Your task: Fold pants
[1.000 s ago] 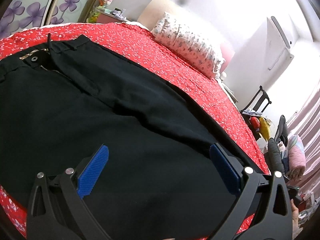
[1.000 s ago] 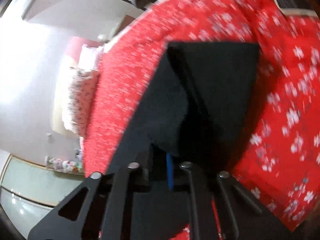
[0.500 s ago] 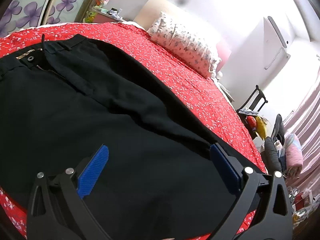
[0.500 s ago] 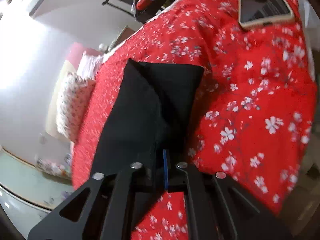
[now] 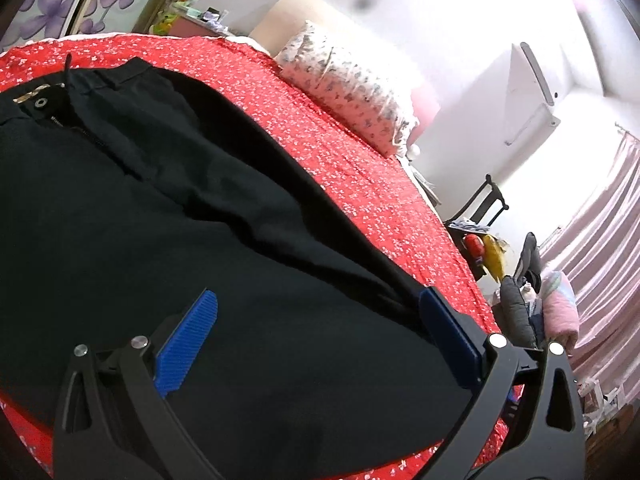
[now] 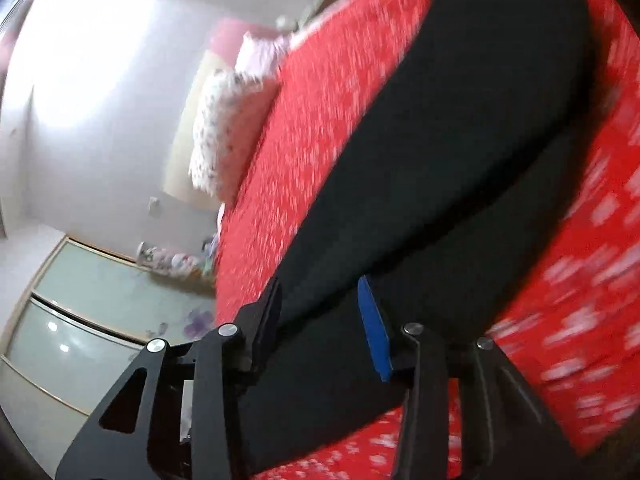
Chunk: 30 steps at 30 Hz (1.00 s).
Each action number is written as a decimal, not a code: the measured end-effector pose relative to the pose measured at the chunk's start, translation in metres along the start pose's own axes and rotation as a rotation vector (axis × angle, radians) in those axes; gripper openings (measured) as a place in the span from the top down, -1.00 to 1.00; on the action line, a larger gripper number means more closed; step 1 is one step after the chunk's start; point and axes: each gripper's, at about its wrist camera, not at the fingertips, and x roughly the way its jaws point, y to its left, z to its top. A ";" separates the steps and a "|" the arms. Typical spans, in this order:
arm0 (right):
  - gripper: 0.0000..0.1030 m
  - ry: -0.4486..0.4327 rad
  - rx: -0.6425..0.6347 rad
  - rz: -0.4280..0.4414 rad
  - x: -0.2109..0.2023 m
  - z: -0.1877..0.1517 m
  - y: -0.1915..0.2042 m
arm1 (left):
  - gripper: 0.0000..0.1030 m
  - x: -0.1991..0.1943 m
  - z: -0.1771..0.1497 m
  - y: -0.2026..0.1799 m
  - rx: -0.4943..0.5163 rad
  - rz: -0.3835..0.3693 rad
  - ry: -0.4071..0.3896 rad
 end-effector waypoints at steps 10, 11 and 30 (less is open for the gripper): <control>0.19 0.073 -0.024 -0.004 0.055 -0.017 0.015 | -0.96 -0.002 -0.001 0.003 -0.030 -0.050 -0.018; 0.20 0.060 -0.018 -0.010 0.057 -0.017 0.016 | -0.96 -0.001 -0.001 0.003 -0.028 -0.044 -0.014; 0.91 -0.102 0.058 -0.008 0.069 -0.023 0.014 | -0.96 -0.001 -0.003 0.001 -0.008 -0.066 -0.036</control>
